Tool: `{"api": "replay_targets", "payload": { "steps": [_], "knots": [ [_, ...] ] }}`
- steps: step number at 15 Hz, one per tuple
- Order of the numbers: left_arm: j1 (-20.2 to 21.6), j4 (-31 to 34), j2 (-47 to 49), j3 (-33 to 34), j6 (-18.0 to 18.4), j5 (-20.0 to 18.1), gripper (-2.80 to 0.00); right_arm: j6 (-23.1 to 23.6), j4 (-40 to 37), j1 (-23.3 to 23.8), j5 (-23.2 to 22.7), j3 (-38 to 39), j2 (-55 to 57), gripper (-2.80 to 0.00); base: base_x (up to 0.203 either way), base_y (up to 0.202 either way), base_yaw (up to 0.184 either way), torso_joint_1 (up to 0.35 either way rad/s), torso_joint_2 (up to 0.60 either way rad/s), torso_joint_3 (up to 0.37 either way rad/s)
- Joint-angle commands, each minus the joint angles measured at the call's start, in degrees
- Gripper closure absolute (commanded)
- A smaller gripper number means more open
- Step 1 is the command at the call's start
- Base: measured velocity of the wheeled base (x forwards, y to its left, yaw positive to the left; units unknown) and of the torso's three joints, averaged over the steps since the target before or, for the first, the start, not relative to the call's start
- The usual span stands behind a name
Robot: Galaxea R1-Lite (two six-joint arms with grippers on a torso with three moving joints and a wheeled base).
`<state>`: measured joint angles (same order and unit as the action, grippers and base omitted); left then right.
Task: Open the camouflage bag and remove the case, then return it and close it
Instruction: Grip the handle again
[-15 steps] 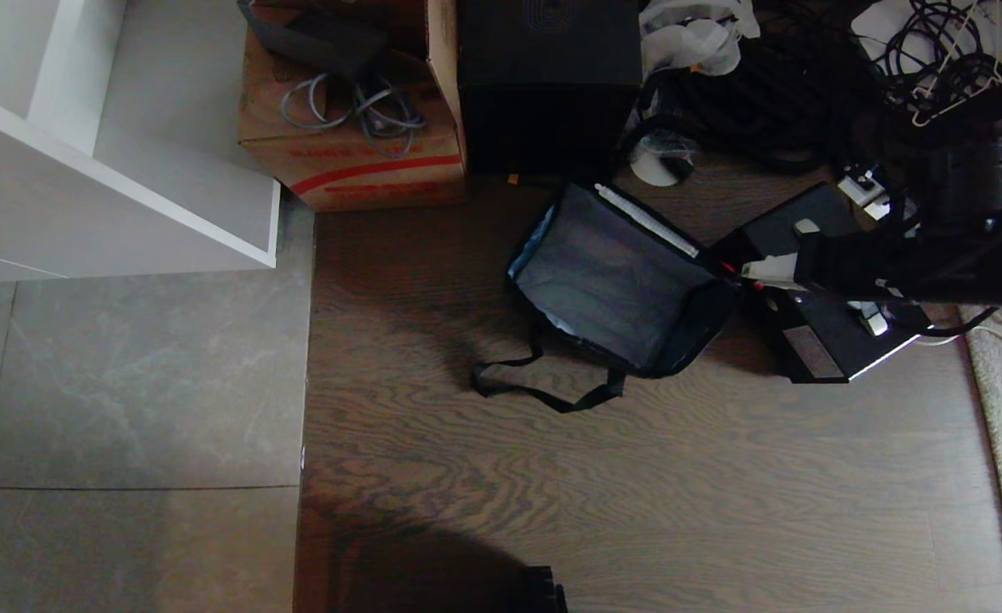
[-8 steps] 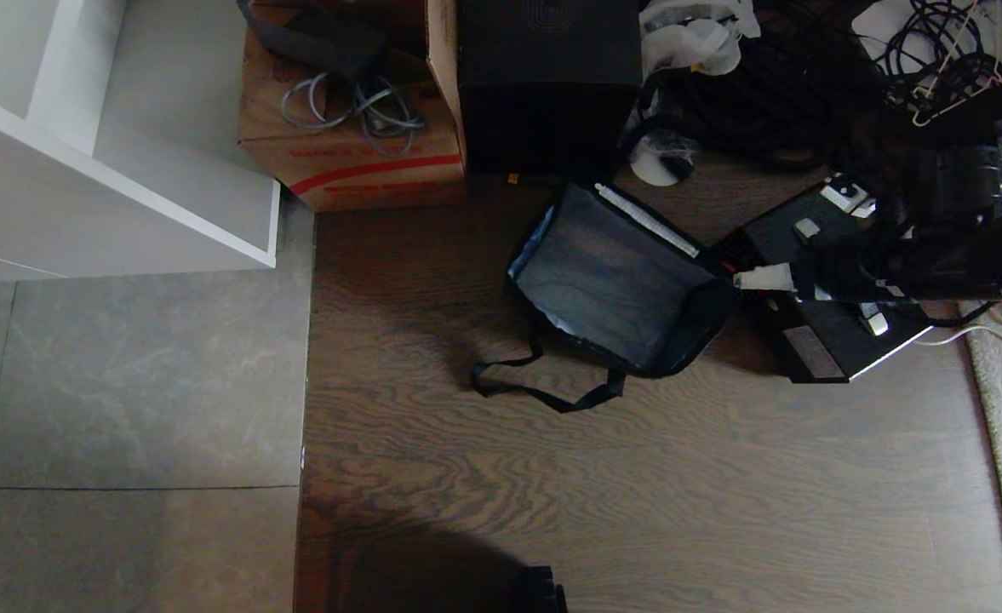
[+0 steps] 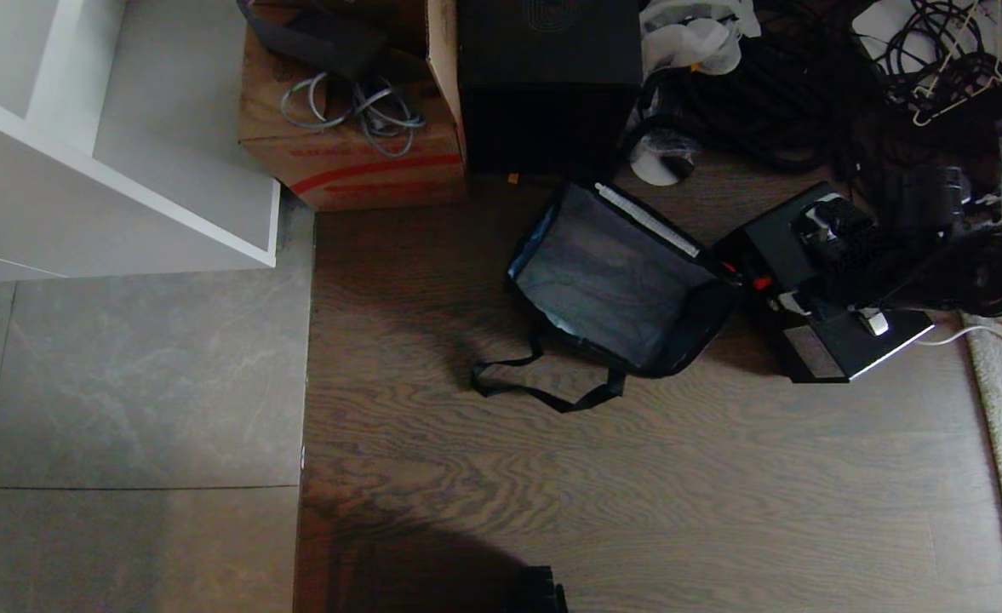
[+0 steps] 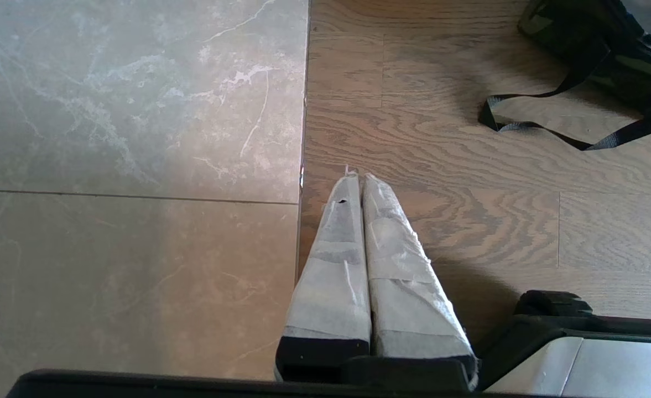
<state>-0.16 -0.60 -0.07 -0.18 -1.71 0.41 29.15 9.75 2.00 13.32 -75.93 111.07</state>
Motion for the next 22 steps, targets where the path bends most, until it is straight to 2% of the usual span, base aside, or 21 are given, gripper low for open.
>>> {"api": "replay_targets", "payload": {
  "steps": [1,4,5,7,8,10,13,15,19,22],
  "knots": [
    [-0.02,-0.02,-0.01,0.01,-0.05,0.02,0.0,7.55,6.37,-0.38,13.65,1.22,1.1,-2.8,0.0,0.0,0.0,0.0,0.0,0.0],
    [-0.02,-0.02,0.05,0.01,-0.05,0.02,0.0,9.8,11.32,-2.07,19.91,3.46,0.47,-2.8,0.0,0.0,0.0,0.0,0.0,0.0],
    [-0.02,-0.02,0.06,0.01,-0.05,0.02,0.0,9.94,11.83,-2.62,23.59,3.5,0.77,-2.8,0.0,0.0,0.0,0.0,0.0,0.0],
    [-0.02,-0.02,-0.01,0.01,-0.05,0.02,0.0,9.39,14.24,-5.06,34.84,3.98,3.24,-2.8,0.0,0.0,0.0,0.0,0.0,0.0],
    [-0.02,-0.02,-0.01,0.01,-0.05,0.02,0.0,9.02,16.56,-6.02,37.93,4.36,4.97,-2.8,0.0,0.0,0.0,0.0,0.0,0.0],
    [-0.02,-0.02,0.07,0.01,-0.05,0.02,0.0,7.9,21.21,-6.68,39.7,4.9,7.86,-2.8,0.0,0.0,0.0,0.0,0.0,0.0],
    [-0.02,-0.02,-0.01,0.01,-0.05,0.02,0.0,3.13,27.8,-8.36,42.54,4.45,11.6,-2.8,0.0,0.0,0.0,0.0,0.0,0.0],
    [-0.02,-0.02,-0.01,0.01,-0.05,0.02,0.0,3.34,29.67,-9.09,42.66,4.15,12.49,-2.8,0.0,0.0,0.0,0.0,0.0,0.0],
    [-0.02,-0.02,-0.01,0.01,-0.05,0.02,0.0,4.22,29.43,-9.07,43.64,0.34,13.22,-2.8,0.0,0.0,0.0,0.0,0.0,0.0],
    [-0.02,-0.02,0.07,0.01,-0.05,0.02,0.0,5.41,25.48,-7.25,43.59,-1.53,11.86,-2.8,0.0,0.0,0.0,0.0,0.0,0.0]
  ]
}}
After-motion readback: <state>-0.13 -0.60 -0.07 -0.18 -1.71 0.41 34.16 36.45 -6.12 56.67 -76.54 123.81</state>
